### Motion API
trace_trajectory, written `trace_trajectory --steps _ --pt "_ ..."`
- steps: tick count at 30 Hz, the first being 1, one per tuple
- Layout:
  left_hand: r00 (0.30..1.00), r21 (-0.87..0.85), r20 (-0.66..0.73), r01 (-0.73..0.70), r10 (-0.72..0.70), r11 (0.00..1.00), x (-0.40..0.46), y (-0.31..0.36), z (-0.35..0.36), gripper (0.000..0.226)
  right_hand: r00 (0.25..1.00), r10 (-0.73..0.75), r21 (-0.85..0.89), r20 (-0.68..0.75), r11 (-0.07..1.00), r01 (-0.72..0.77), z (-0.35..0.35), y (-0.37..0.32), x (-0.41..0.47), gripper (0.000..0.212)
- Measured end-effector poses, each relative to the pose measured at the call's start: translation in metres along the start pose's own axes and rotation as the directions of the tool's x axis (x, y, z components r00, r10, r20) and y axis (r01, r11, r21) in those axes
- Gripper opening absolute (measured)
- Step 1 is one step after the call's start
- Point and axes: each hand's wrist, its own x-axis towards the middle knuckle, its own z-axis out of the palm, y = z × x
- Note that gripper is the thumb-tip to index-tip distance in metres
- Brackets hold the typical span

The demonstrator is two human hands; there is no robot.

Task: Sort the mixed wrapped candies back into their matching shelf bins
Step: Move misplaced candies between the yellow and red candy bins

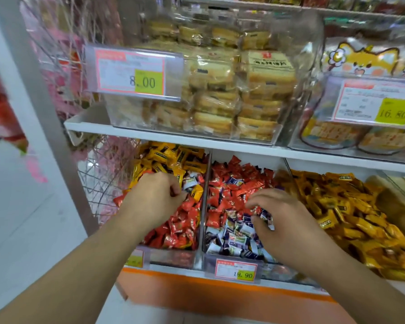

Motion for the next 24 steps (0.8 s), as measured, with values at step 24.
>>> trace_trajectory --steps 24 --pt "0.994 -0.134 -0.085 0.055 -0.067 0.989 0.023 -0.006 0.007 0.013 1.0 0.012 0.027 0.014 1.0 -0.012 0.005 0.01 -0.003 0.022"
